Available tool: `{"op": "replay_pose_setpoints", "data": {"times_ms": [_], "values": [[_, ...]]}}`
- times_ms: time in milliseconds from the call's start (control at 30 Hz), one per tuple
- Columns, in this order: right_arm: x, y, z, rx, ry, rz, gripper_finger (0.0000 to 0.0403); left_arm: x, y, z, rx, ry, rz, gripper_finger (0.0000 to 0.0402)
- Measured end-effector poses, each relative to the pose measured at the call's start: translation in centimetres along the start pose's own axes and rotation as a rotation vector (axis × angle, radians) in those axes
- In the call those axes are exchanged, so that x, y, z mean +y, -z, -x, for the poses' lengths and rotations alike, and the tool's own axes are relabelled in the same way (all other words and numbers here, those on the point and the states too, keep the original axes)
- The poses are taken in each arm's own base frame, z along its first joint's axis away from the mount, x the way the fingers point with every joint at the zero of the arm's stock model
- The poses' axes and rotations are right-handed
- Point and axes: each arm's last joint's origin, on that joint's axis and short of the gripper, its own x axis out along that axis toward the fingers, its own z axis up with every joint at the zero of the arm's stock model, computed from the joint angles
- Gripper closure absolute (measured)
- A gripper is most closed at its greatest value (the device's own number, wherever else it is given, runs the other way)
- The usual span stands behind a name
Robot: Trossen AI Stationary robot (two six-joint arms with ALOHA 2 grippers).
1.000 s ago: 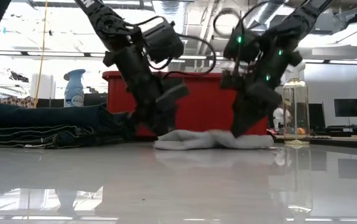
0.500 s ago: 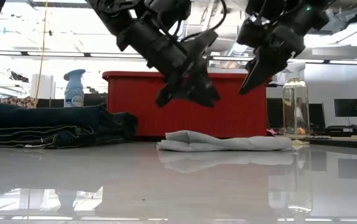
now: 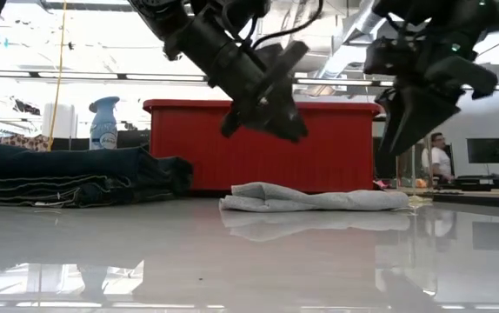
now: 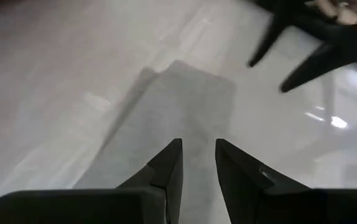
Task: Fold Laundry from Bin
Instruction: Fold the gray shorts
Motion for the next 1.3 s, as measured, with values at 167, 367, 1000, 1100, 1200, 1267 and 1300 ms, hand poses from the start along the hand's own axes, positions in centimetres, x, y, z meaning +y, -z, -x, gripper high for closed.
{"op": "replay_pose_setpoints", "data": {"times_ms": [167,367,1000,1100,1200,1267,1300], "values": [[0.1,-1.2,-0.2,-0.127,0.01,0.02,0.0223,1.7,-2.2,1.2,-0.053,-0.031,0.107,0.0319],[-1.8,-2.2,-0.4,-0.2,-0.043,-0.06,0.0225,7.2,-3.1,1.7,0.131,-0.08,0.098,0.0319],[-2.2,-2.2,-0.4,-0.194,-0.047,-0.165,0.0225,13.1,-0.6,-1.4,0.422,0.197,-0.148,0.0319],[-2.2,-2.2,-0.4,-0.195,-0.045,-0.165,0.0225,12.9,-0.5,-1.5,0.417,0.144,-0.191,0.0319],[-2.2,-2.2,-0.4,-0.196,-0.045,-0.168,0.0225,12.9,-0.5,-1.4,0.42,0.138,-0.191,0.0319],[-2.2,-2.2,-0.4,-0.195,-0.045,-0.168,0.0225,12.9,-0.5,-1.5,0.414,0.16,-0.198,0.0319],[-2.2,-2.2,-0.4,-0.194,-0.044,-0.168,0.0225,12.9,-0.6,-1.5,0.407,0.173,-0.201,0.0319]]}}
